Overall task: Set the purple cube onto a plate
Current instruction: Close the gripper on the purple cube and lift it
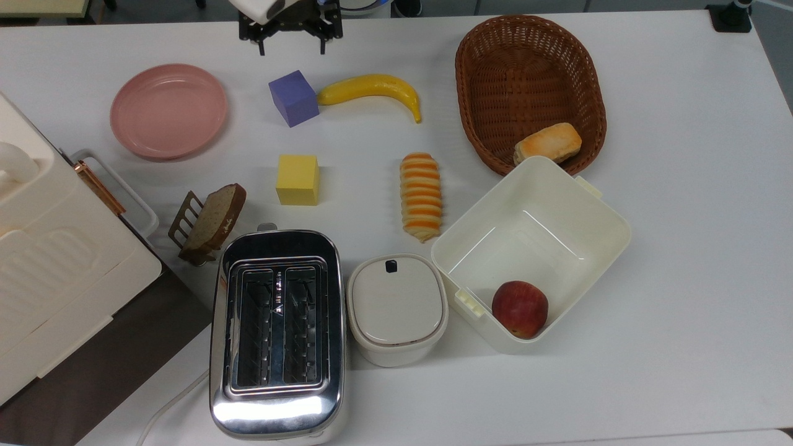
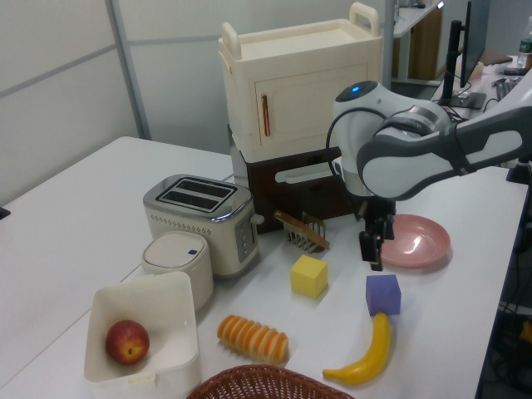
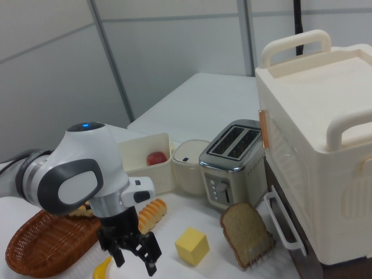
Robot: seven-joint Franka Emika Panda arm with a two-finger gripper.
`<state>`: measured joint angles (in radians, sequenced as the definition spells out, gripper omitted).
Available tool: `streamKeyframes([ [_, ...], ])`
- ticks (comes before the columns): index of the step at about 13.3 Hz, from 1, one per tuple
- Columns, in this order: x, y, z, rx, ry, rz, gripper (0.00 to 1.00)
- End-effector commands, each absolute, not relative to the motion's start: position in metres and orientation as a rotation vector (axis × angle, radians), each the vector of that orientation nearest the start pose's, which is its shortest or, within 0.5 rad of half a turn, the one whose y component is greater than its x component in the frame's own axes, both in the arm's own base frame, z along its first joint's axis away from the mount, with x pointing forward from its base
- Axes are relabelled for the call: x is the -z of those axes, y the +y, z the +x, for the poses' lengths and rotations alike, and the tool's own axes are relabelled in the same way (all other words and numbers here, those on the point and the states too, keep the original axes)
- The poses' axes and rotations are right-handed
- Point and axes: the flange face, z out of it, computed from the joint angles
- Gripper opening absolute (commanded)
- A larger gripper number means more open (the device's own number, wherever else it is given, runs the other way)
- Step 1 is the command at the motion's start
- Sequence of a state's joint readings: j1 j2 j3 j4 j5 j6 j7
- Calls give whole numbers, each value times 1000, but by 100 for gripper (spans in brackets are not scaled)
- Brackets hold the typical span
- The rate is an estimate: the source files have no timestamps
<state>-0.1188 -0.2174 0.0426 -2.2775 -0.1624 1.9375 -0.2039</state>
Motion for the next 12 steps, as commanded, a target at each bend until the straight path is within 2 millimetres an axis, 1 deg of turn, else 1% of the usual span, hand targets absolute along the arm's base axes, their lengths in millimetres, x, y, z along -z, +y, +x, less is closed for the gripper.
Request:
streamKeyframes([
  [1,-432,-56,448,-272,-721,-3196,100],
  [2,-430,-59,448,-288,-805,-3167,100],
  [3,-428,-63,448,-297,-846,-3149,100],
  [5,-408,-64,454,-347,-937,-3096,100],
  [7,-401,-62,457,-329,-935,-3097,100],
  [8,-392,-60,455,-299,-923,-3096,100],
  [9,-384,-58,458,-212,-873,-3104,100],
  [10,-374,-57,460,-162,-832,-3110,100],
  [12,-366,-56,462,-167,-828,-3107,100],
])
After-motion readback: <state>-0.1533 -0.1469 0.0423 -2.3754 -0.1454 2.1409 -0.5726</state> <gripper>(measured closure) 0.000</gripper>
